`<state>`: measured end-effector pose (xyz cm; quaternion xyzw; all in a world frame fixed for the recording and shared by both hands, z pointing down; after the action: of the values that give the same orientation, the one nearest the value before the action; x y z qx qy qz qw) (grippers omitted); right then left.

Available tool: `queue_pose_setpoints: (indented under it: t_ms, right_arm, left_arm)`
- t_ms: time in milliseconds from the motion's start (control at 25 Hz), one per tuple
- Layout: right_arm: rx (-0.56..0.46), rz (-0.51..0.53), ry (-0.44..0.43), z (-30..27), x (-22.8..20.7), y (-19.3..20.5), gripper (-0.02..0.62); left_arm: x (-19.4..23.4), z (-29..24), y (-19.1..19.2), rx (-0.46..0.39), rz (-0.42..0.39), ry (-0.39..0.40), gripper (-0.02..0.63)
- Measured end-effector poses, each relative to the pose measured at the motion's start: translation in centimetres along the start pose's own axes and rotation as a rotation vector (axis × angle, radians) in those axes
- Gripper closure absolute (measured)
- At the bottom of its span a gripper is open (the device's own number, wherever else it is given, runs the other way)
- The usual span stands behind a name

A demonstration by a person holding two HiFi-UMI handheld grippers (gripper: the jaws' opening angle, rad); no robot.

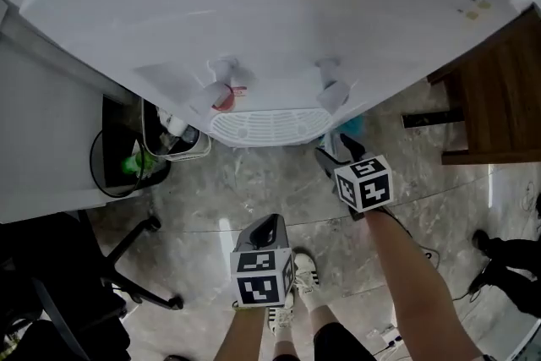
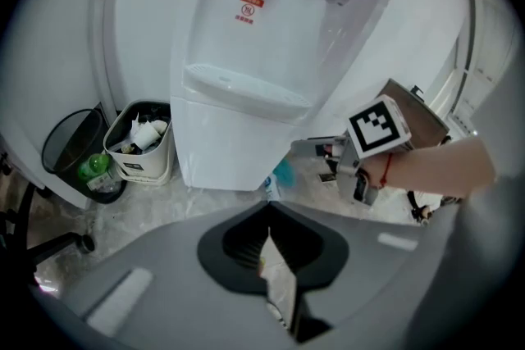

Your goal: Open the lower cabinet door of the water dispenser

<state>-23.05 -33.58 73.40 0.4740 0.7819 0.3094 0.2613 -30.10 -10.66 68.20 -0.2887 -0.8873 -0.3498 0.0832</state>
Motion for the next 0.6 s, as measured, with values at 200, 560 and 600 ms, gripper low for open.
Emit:
queue_pose_setpoints:
  t_ms: [200,560,600]
  right_arm:
    - [-0.063,0.024,-0.008,-2.5,-1.3,-1.4,0.324]
    - [-0.079,-0.015,0.011,-2.8,-0.1,-1.2,0.307]
    - [-0.071,-0.020,0.017,-2.5,0.1,-1.0,0.307]
  left_arm:
    - [0.6,-1.4,2.0,0.031,0.022,0.010,0.600]
    - [0.7,-1.6,2.5,0.025,0.029,0.001,0.600]
    - [0.7,-1.5,2.5,0.020,0.031,-0.003,0.600]
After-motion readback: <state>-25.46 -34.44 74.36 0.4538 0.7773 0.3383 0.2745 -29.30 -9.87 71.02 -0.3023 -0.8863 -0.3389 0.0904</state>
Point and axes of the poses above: the fingertips, and each gripper's own axes: z backward along the fingers, x to its left, y out of its underside, the point moved 9 cm from there along z, backward along the fingers, and after that the axes turned 7 degrees about -x, right-handed, at the moved point
